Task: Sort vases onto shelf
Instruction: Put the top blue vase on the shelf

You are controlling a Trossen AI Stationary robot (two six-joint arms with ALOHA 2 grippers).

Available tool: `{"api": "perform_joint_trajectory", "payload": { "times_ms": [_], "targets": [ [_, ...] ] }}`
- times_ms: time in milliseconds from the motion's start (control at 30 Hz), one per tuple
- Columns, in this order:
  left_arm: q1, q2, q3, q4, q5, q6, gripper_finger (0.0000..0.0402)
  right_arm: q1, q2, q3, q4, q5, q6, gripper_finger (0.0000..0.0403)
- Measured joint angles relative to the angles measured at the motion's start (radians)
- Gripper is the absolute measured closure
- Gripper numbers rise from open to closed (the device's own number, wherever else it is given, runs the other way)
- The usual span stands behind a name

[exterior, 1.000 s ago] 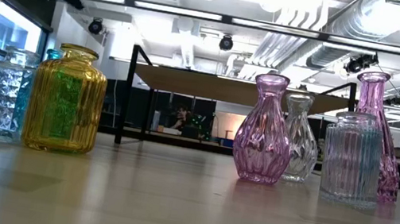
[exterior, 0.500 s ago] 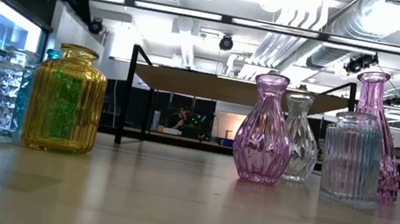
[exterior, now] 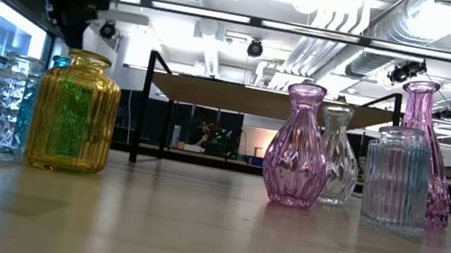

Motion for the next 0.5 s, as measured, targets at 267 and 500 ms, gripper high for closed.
{"api": "perform_joint_trajectory", "payload": {
  "times_ms": [267,500],
  "targets": [
    [-0.037,0.012,0.0,-0.101,-0.057,0.188,0.0399,0.0,-0.054,0.0,-0.076,-0.014,0.081,0.0402],
    [-0.037,0.036,0.0,-0.101,0.016,0.488,0.0399,0.0,-0.066,0.0,-0.108,-0.047,0.108,0.0402]
  ]
}}
